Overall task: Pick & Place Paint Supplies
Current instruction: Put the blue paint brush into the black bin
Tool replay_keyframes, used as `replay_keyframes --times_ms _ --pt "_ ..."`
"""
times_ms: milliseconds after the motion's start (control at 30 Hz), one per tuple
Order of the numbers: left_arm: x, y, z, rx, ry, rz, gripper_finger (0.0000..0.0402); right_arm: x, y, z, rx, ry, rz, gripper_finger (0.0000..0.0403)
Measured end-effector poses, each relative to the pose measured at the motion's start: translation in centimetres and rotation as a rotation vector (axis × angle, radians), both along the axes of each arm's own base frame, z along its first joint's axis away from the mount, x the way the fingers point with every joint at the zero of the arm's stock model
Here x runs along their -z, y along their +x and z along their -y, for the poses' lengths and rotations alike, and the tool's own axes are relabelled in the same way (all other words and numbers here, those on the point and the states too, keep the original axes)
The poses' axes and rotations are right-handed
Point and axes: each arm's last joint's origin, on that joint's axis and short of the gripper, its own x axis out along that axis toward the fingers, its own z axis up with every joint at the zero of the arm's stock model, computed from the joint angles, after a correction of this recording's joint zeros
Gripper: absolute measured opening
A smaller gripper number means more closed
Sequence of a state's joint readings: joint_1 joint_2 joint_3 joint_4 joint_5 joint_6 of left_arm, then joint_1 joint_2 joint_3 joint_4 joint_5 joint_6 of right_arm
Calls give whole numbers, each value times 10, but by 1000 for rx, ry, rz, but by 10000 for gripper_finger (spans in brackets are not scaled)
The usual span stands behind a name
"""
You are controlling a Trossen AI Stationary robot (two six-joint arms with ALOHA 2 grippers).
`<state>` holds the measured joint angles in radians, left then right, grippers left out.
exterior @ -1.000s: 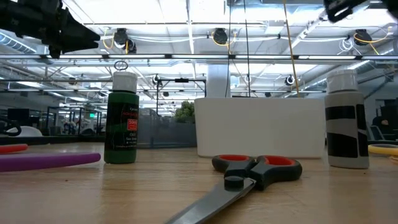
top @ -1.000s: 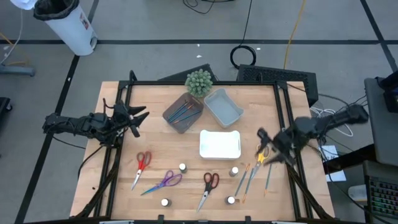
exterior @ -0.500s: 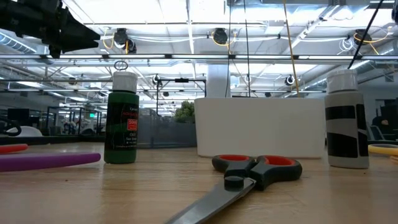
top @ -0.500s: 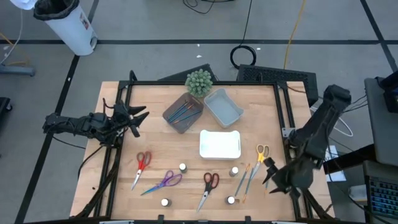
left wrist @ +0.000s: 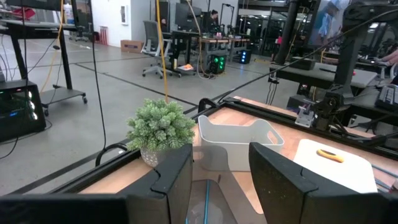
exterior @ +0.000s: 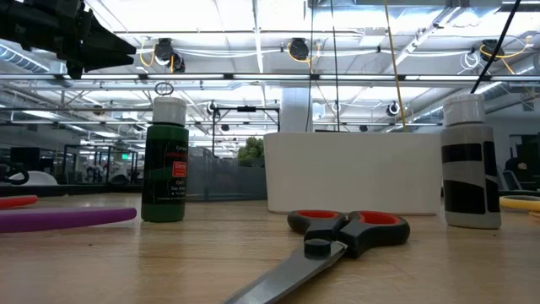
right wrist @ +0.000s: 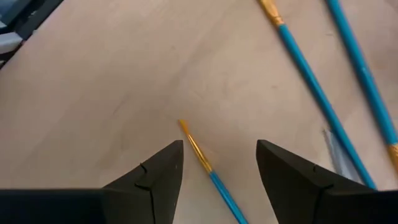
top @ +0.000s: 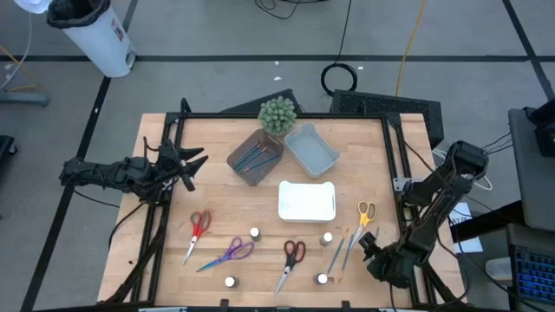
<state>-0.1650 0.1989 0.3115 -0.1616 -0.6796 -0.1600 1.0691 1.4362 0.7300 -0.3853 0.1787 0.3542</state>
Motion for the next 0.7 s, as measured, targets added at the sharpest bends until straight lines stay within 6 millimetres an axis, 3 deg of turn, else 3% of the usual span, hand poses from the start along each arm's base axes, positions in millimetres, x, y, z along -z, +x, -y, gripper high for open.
replay_keyframes --times_ms 200,333,700 --pt "0 0 0 0 0 0 161 15 4 -11 -12 18 -16 190" --pt "0 0 0 0 0 0 161 19 0 -12 -26 -11 -39 166" --pt "0 0 0 0 0 0 161 21 -4 -9 -73 -55 -72 21"
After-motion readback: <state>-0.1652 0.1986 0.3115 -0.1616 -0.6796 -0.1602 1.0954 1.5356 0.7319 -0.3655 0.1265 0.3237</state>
